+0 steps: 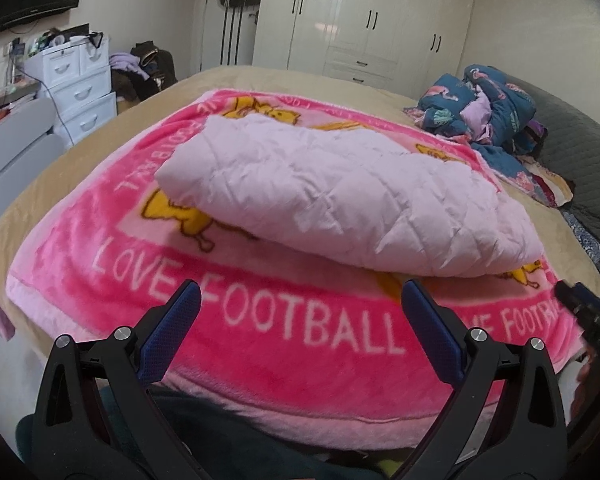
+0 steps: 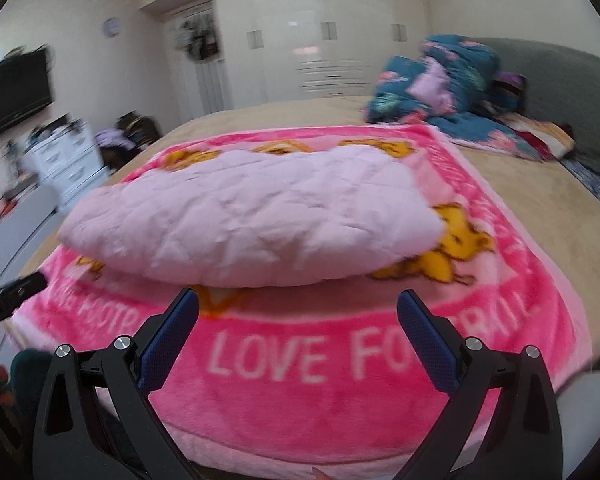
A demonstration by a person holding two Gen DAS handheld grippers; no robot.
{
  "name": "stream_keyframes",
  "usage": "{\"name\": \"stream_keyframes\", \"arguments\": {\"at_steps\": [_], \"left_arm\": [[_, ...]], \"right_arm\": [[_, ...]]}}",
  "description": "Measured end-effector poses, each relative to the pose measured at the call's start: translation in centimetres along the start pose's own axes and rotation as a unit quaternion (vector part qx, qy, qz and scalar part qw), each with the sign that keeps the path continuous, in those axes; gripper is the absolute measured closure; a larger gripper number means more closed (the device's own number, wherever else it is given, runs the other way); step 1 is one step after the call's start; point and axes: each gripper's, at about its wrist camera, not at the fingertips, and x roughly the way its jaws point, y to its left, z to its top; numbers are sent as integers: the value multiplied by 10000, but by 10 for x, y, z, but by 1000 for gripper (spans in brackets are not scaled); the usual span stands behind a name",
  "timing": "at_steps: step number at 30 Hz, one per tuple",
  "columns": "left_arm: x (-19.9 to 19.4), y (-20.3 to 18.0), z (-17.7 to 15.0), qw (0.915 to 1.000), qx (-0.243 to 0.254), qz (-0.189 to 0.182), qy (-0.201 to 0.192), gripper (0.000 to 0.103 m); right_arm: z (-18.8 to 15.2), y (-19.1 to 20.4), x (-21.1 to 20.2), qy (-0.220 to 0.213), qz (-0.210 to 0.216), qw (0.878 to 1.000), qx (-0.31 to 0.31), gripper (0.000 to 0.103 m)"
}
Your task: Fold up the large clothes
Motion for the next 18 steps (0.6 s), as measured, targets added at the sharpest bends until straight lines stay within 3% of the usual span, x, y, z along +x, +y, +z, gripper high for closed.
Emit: {"name": "stream_keyframes", "arguments": {"at_steps": [3, 4, 6, 7, 8, 9, 11, 12, 13, 15, 16, 17, 18], "left_arm": [[5, 19, 4, 9998, -156, 100, 56, 9], [10, 32, 8, 9995, -247, 180, 78, 9], [19, 61, 20, 9978, -460, 467, 107, 9], [25, 83, 28, 9957, -611, 696, 86, 9], [31, 104, 36, 9929, -736, 930, 41, 9], [41, 134, 45, 9877, -881, 1293, 31, 9], [56, 180, 57, 9766, -1109, 1839, 76, 9], [69, 215, 64, 9666, -1310, 2199, 155, 9], [77, 237, 67, 9600, -1450, 2385, 232, 9], [100, 296, 75, 9396, -1897, 2811, 461, 9], [108, 312, 78, 9342, -1984, 2918, 519, 9], [121, 336, 82, 9255, -2074, 3109, 617, 9], [130, 350, 84, 9214, -2061, 3223, 686, 9]], "right_arm": [[-8, -46, -8, -183, -609, 9967, 498, 4], [-14, -71, -10, -148, -1031, 9920, 708, 4], [-29, -121, -13, 12, -1628, 9792, 1209, 4], [-40, -158, -16, 95, -2022, 9666, 1572, 4], [-52, -192, -20, 165, -2493, 9504, 1850, 4], [-70, -237, -26, 264, -3187, 9218, 2191, 4], [-98, -296, -39, 407, -4036, 8781, 2538, 4], [-116, -333, -49, 564, -4558, 8439, 2773, 4], [-132, -356, -58, 630, -4792, 8228, 2989, 4], [-155, -392, -69, 793, -5111, 7944, 3185, 4], [-163, -404, -70, 939, -5170, 7855, 3269, 4], [-175, -418, -72, 1141, -5207, 7682, 3547, 4], [-185, -430, -75, 1113, -5007, 7627, 3939, 4]]}}
